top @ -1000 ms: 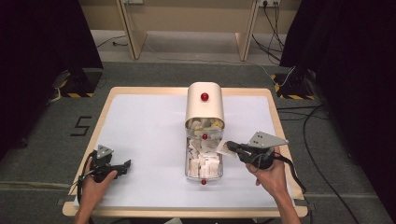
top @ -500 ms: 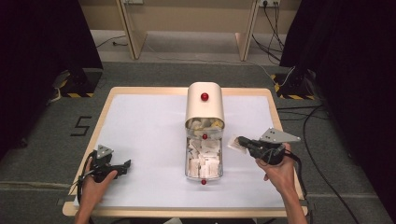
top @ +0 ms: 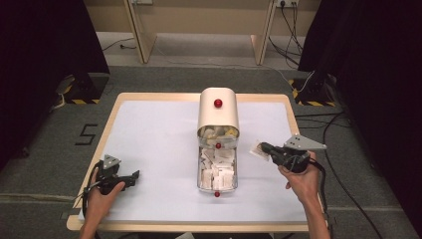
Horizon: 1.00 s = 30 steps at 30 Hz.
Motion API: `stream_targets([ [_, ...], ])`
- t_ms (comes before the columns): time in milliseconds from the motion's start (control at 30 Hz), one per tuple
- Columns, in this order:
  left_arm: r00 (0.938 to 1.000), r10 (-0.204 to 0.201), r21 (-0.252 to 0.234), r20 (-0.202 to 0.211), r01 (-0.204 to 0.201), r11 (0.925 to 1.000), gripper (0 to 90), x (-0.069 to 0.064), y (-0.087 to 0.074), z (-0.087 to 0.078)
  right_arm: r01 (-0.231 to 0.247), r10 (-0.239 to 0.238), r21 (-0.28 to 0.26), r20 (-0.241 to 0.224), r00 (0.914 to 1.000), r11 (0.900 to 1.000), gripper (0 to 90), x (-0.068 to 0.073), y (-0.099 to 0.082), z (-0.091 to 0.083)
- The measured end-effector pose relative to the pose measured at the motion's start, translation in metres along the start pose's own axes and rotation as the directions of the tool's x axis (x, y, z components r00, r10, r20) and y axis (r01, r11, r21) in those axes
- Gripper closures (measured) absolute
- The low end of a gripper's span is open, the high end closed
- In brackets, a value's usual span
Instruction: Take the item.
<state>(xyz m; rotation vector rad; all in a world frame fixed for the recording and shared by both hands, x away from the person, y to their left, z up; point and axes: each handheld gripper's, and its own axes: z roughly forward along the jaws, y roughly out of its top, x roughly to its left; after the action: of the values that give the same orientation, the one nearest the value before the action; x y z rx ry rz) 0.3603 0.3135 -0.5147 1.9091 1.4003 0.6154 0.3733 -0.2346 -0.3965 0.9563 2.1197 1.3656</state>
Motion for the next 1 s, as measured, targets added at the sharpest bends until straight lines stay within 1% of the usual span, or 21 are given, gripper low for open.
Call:
stream_targets([
  [67, 1.0, 0.0, 0.0, 0.0, 0.0, 1.0, 11.4, 0.0, 0.0, 0.0, -0.005, 0.005, -0.001, 0.002, 1.0, 1.0, 89.9, -0.001, -0.001, 0.0],
  [167, 1.0, 0.0, 0.0, 0.0, 0.0, 1.0, 11.4, 0.0, 0.0, 0.0, -0.02, 0.02, -0.002, 0.019, 0.9996, 0.9998, 89.9, -0.007, -0.003, -0.001],
  [300, 1.0, 0.0, 0.0, 0.0, 0.0, 1.0, 11.5, 0.0, 0.0, 0.0, -0.027, 0.027, 0.0, 0.041, 0.9988, 0.9996, 89.9, -0.013, -0.005, -0.001],
  [433, 1.0, 0.0, 0.0, 0.0, 0.0, 1.0, 11.4, 0.0, 0.0, 0.0, -0.038, 0.038, 0.0, 0.054, 0.9978, 0.9993, 89.9, -0.019, -0.008, -0.001],
  [633, 1.0, 0.0, 0.0, 0.0, 0.0, 1.0, 11.4, 0.0, 0.0, 0.0, -0.061, 0.059, 0.013, 0.089, 0.9943, 0.9981, 89.8, -0.031, -0.015, 0.001],
  [700, 1.0, 0.0, 0.0, 0.0, 0.0, 1.0, 11.4, 0.0, 0.0, 0.0, -0.062, 0.061, 0.015, 0.092, 0.9939, 0.9979, 89.9, -0.034, -0.017, 0.001],
  [1000, 1.0, 0.0, 0.0, 0.0, 0.0, 1.0, 11.4, 0.0, 0.0, 0.0, -0.109, 0.103, 0.043, 0.129, 0.9863, 0.9931, 89.9, -0.051, -0.034, 0.006],
])
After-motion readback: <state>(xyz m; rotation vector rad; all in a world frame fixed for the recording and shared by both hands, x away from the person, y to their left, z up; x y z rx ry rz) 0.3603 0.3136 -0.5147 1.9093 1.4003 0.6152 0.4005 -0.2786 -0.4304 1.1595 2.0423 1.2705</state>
